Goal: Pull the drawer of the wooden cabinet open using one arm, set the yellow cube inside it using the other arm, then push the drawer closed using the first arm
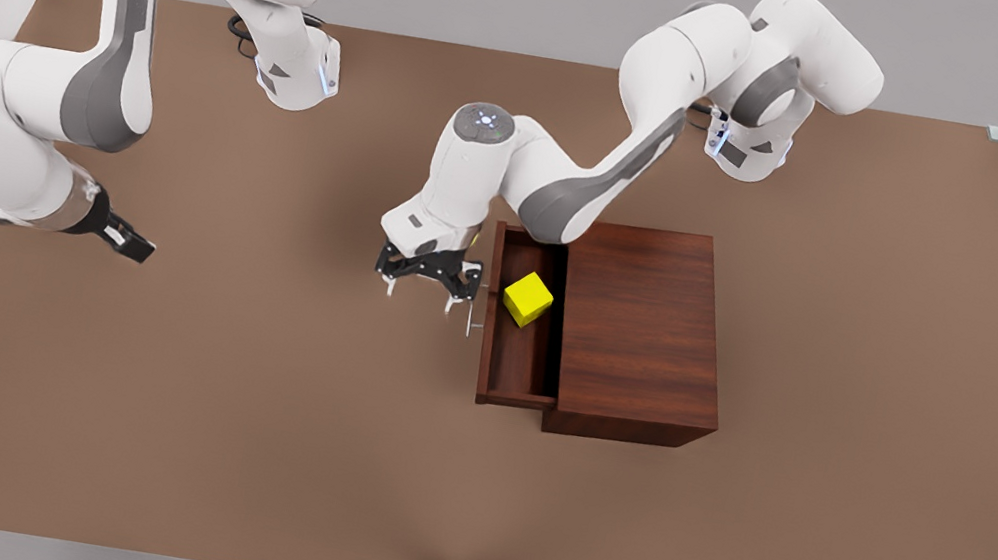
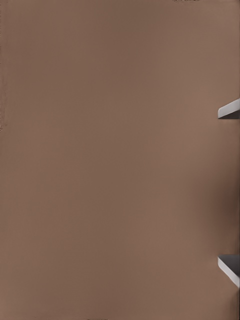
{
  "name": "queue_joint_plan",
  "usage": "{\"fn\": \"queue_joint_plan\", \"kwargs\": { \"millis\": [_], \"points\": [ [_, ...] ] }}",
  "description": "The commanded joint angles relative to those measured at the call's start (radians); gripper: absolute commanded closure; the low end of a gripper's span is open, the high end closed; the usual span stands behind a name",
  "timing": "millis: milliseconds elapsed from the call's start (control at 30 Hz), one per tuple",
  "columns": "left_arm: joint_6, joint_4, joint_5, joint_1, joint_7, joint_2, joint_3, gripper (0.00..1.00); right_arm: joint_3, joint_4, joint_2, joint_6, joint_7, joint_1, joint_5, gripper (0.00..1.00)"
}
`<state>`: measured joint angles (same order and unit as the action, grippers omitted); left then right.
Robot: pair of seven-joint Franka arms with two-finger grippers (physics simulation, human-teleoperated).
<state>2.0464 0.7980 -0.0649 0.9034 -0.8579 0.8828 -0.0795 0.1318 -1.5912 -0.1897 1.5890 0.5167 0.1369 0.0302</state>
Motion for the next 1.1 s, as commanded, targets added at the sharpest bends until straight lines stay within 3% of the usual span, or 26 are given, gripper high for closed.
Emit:
{"fn": "queue_joint_plan", "kwargs": {
  "millis": [0, 200, 633, 1067],
  "points": [
    [-0.104, 0.012, -0.012, 0.015, -0.561, 0.013, 0.001, 0.00, 0.000, 0.000, 0.001, -0.003, -0.500, -0.002, 0.000, 0.00],
    [-0.003, 0.009, -0.009, 0.014, -0.529, 0.097, -0.005, 0.00, 0.000, 0.002, -0.007, -0.001, -0.495, -0.003, 0.000, 0.00],
    [-0.048, 0.010, -0.068, 0.035, -0.480, 0.153, -0.005, 0.00, 0.002, 0.010, -0.013, -0.001, -0.494, -0.007, -0.001, 0.00],
    [-0.241, 0.013, -0.110, 0.048, -0.306, 0.145, -0.003, 0.00, 0.003, 0.011, -0.014, -0.001, -0.494, -0.005, 0.000, 0.00]
  ]
}}
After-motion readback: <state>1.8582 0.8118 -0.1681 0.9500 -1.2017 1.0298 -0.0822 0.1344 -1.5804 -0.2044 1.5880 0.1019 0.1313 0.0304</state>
